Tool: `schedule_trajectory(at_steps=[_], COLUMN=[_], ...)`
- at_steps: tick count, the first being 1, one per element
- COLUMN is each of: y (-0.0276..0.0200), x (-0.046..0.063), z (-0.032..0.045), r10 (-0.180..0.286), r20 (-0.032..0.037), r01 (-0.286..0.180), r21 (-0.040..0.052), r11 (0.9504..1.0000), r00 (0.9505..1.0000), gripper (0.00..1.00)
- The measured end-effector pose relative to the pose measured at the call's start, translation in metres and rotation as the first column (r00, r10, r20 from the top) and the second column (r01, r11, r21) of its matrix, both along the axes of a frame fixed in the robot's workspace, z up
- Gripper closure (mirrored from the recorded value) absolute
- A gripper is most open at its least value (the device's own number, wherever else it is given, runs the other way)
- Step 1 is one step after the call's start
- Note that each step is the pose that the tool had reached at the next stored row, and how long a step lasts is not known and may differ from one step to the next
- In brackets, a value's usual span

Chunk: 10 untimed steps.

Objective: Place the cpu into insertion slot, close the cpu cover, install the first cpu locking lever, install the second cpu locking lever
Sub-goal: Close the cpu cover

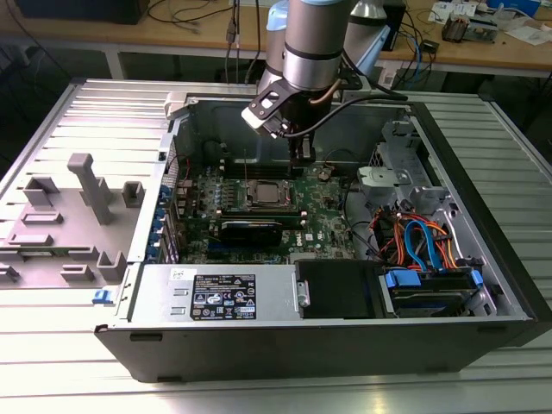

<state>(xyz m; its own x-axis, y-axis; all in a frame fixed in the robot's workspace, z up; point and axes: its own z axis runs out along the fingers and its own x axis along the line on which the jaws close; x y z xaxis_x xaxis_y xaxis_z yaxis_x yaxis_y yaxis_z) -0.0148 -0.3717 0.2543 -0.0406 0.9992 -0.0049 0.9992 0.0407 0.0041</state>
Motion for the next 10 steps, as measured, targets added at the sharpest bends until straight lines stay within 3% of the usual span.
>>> schedule_trajectory(at_steps=[10], y=[0.0000], x=[-0.0003], z=[0.0000], r10=[0.000], r20=[0.0000], r01=[0.000], r21=[0.0000], r11=[1.0000], r00=[1.0000], gripper=[0.89])
